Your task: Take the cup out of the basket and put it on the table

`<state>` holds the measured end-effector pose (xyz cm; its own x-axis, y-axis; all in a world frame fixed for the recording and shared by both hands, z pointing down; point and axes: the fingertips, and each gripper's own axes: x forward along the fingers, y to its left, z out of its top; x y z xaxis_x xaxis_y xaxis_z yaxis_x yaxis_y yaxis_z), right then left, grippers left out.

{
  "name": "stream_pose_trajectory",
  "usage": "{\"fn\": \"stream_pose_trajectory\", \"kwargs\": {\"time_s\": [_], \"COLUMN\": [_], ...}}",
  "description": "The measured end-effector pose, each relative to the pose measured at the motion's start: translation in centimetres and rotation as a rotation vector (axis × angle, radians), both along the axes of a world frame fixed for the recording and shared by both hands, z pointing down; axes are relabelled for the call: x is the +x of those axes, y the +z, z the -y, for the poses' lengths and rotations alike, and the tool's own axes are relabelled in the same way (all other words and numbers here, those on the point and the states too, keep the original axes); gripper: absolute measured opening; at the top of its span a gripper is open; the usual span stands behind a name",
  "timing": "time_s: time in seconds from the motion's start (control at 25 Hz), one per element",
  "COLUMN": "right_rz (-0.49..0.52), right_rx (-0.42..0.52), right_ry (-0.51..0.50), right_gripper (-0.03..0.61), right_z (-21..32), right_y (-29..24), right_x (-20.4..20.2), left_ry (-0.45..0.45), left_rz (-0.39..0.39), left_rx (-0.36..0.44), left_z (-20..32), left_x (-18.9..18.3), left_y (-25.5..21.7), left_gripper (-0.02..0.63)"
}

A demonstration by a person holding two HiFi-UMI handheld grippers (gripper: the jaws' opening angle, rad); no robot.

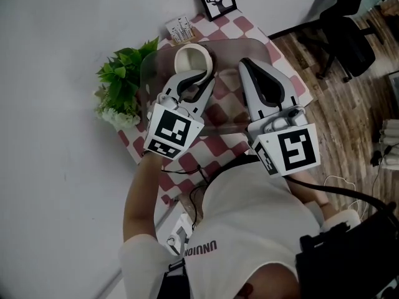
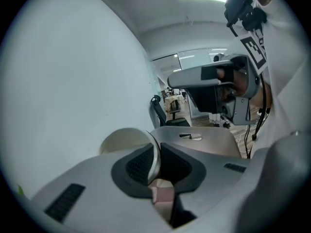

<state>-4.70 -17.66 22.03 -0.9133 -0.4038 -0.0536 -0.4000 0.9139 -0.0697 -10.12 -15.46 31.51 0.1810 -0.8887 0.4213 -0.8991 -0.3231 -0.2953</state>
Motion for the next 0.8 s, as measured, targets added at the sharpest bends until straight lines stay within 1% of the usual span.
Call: {"fn": "stream_pose_trajectory", "kwargs": {"time_s": [0.4,0.8], "right_rz": [0.022,0.037], "right_rx": [0.019,0.027], "right_ry": [-0.059,-0.12], "right_gripper": [0.02,0.02], "right_z": [-0.9,-2.3], "right_y": [-0.8,-1.2], "right_x": [-0.6,-0.9], "left_ry": [-0.102,-0.184], "left_rz": [0.025,0.044], "left_rx": [0.089,0.134], "left_z": [-2.1,-4.2], "left_x": [-1.3,-1.5], "left_y": [-3.6,-5.2], "left_gripper": [0.054,0.055]}}
